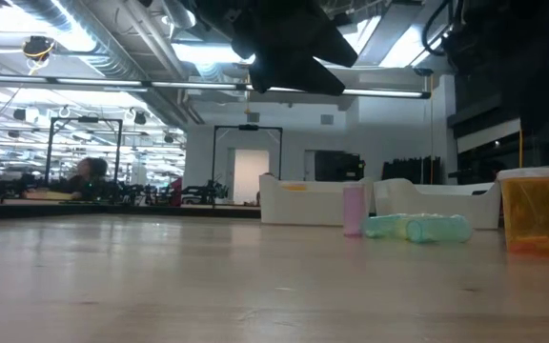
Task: Pick and place medicine bottles into bin by pill shape (circle, oval)
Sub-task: Put the orange capsule bottle into the left white bin
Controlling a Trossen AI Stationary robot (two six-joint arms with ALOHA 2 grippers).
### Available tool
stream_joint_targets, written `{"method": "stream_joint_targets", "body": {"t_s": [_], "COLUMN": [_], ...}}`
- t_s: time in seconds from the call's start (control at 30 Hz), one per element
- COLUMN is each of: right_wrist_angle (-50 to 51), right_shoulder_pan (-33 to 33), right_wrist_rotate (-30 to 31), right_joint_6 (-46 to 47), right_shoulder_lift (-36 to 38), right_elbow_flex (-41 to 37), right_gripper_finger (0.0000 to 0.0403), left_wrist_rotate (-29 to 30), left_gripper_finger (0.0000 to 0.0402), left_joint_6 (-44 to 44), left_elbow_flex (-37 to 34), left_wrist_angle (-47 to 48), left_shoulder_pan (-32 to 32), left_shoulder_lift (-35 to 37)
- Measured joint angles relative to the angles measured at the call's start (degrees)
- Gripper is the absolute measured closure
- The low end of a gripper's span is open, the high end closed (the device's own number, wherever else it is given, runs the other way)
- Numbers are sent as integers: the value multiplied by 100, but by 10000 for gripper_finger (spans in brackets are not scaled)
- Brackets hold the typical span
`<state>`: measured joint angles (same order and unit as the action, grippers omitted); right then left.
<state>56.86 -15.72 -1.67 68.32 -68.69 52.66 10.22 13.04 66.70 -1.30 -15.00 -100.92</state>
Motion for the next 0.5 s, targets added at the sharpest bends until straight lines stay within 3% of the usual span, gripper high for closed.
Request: {"method": "stream_joint_targets", "body": {"t_s": [0.23, 0.5], "right_wrist_angle": [-931, -984], "right_shoulder_pan": [-516, -790], "right_wrist_rotate": [125, 559], "right_joint_6": [296, 666], "right_shoulder_lift": [-520, -1030], "right_elbow_flex": [0, -2], "right_gripper_finger": [117, 117], "left_wrist_rotate": [0, 0], "left_gripper_finger": [165, 165], "left_joint_6": [7, -6], "left_elbow_flex": [0, 0], "left_wrist_angle": [0, 0], "left_shoulder_pan": [0, 0], "left_shoulder_lift": [0, 0]}}
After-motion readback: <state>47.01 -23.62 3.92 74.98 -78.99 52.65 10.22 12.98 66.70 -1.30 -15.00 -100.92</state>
